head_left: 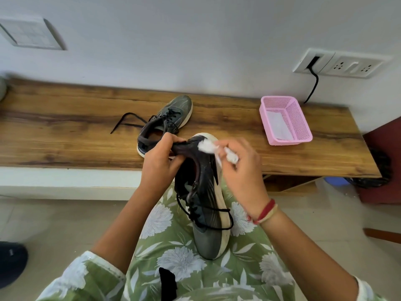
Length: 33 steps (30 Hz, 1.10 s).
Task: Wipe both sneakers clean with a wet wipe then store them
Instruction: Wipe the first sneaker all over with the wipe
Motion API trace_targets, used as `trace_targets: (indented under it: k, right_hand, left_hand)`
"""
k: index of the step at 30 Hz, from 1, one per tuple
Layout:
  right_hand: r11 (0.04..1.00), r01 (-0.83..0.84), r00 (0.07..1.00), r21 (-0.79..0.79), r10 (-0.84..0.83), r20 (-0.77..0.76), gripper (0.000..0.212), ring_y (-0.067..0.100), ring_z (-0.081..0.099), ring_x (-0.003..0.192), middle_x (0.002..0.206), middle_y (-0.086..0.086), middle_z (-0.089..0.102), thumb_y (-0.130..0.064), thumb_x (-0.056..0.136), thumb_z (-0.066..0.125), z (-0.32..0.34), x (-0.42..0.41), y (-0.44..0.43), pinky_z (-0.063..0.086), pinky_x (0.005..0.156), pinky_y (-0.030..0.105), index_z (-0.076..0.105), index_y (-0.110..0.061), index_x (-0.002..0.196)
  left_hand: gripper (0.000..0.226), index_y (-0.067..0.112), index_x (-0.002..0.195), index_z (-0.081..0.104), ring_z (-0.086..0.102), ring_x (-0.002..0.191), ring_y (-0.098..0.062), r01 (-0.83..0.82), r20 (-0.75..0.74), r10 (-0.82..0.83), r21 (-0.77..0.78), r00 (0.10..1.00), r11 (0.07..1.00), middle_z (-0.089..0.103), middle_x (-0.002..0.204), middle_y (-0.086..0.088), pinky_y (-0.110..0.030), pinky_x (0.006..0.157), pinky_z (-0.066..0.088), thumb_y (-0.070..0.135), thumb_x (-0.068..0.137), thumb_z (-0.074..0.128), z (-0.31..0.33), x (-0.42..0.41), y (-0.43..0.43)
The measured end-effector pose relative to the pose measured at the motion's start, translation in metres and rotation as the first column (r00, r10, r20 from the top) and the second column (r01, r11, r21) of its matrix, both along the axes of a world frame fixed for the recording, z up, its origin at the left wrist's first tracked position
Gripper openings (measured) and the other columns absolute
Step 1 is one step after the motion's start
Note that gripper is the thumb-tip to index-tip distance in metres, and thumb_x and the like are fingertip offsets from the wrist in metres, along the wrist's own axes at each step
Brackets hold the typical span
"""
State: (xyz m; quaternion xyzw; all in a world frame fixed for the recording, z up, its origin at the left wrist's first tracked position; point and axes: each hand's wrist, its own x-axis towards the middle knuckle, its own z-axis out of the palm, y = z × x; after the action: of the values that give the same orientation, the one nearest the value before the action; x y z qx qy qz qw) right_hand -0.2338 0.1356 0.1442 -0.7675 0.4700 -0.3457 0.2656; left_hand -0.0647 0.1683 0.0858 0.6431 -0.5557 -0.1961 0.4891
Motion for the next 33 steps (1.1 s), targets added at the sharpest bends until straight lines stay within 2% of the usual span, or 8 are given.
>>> trace_targets:
  k: [4,9,12,15,22,27,30,33]
  right_hand:
    - [1.0,-0.019,0.998,-0.025,0.017,-0.062,0.022,0.015,0.055,0.085,0.096,0.005,0.06,0.002,0.083,0.057,0.002,0.018,-0.012,0.044,0.076,0.025,0.068,-0.009,0.098]
    - [0.982,-0.165,0.953,-0.096,0.134,-0.273,0.041,0.022,0.054,0.083,0.093,0.008,0.056,0.015,0.069,0.059,-0.015,0.007,0.012,0.036,0.074,0.02,0.067,-0.007,0.103]
    - [0.98,-0.2,0.961,0.016,0.2,-0.189,0.035,0.017,0.054,0.083,0.094,0.003,0.057,0.013,0.074,0.06,-0.014,-0.005,0.016,0.042,0.078,0.022,0.068,-0.011,0.098]
    - [1.0,-0.006,1.0,0.011,0.006,0.012,0.025,0.006,0.052,0.082,0.097,-0.004,0.055,0.003,0.083,0.061,-0.005,0.006,-0.005,0.047,0.077,0.02,0.068,-0.013,0.1]
    - [0.984,-0.105,0.982,-0.142,0.08,-0.17,0.036,0.021,0.055,0.085,0.095,0.007,0.056,0.012,0.074,0.057,-0.009,0.024,0.001,0.045,0.075,0.027,0.067,-0.005,0.104]
    - [0.976,-0.215,0.971,-0.027,0.211,-0.11,0.031,0.007,0.053,0.085,0.096,0.001,0.056,0.011,0.077,0.058,0.001,0.002,0.007,0.046,0.075,0.022,0.068,-0.01,0.098]
    - [0.998,-0.034,0.998,-0.047,0.037,0.044,0.022,-0.004,0.051,0.082,0.097,-0.002,0.058,0.0,0.083,0.058,0.012,0.007,-0.011,0.045,0.077,0.013,0.068,-0.014,0.097]
    - [0.996,-0.006,1.0,-0.086,0.004,-0.022,0.028,0.009,0.054,0.086,0.097,0.004,0.059,0.006,0.08,0.058,0.016,0.027,-0.021,0.046,0.079,0.019,0.069,-0.012,0.1]
  left_hand:
    - [0.031,0.011,0.103,0.054,0.063,0.085,-0.002,-0.016,-0.011,0.015,-0.038,1.0,0.999,0.064,0.104,0.012,-0.009,0.068,0.049,0.031,0.08,0.053,0.0,-0.009,0.0]
    - [0.021,0.008,0.102,0.056,0.064,0.086,0.002,-0.061,-0.066,0.059,-0.034,0.996,0.998,0.065,0.1,0.018,-0.018,0.071,0.053,0.008,0.081,0.059,-0.004,-0.006,-0.001]
    - [0.022,0.016,0.097,0.055,0.065,0.083,-0.001,-0.108,-0.103,0.104,-0.035,0.989,0.994,0.066,0.094,0.016,-0.025,0.069,0.055,0.001,0.084,0.062,-0.006,0.001,0.0]
    - [0.02,0.018,0.099,0.055,0.065,0.082,-0.002,-0.073,-0.117,0.068,-0.041,0.991,0.996,0.068,0.094,0.01,-0.025,0.066,0.055,0.006,0.084,0.061,-0.003,0.0,-0.002]
    - [0.018,0.007,0.093,0.052,0.056,0.07,0.012,-0.037,-0.059,0.032,-0.069,0.998,0.997,0.055,0.083,0.024,-0.003,0.06,0.04,0.001,0.077,0.055,0.001,-0.009,-0.005]
    - [0.02,0.017,0.097,0.055,0.065,0.096,-0.003,-0.039,-0.153,0.02,-0.117,0.988,0.992,0.067,0.102,0.015,-0.029,0.076,0.056,0.005,0.082,0.061,0.004,-0.003,-0.007]
    - [0.026,0.025,0.096,0.053,0.064,0.103,-0.002,-0.008,-0.15,-0.013,-0.141,0.989,0.99,0.065,0.105,0.017,-0.025,0.082,0.055,0.005,0.082,0.063,0.014,0.0,-0.011]
    - [0.015,0.02,0.092,0.052,0.061,0.084,0.011,0.006,-0.081,-0.017,-0.135,0.997,0.991,0.061,0.089,0.028,-0.01,0.071,0.048,0.02,0.079,0.06,0.017,-0.005,-0.012]
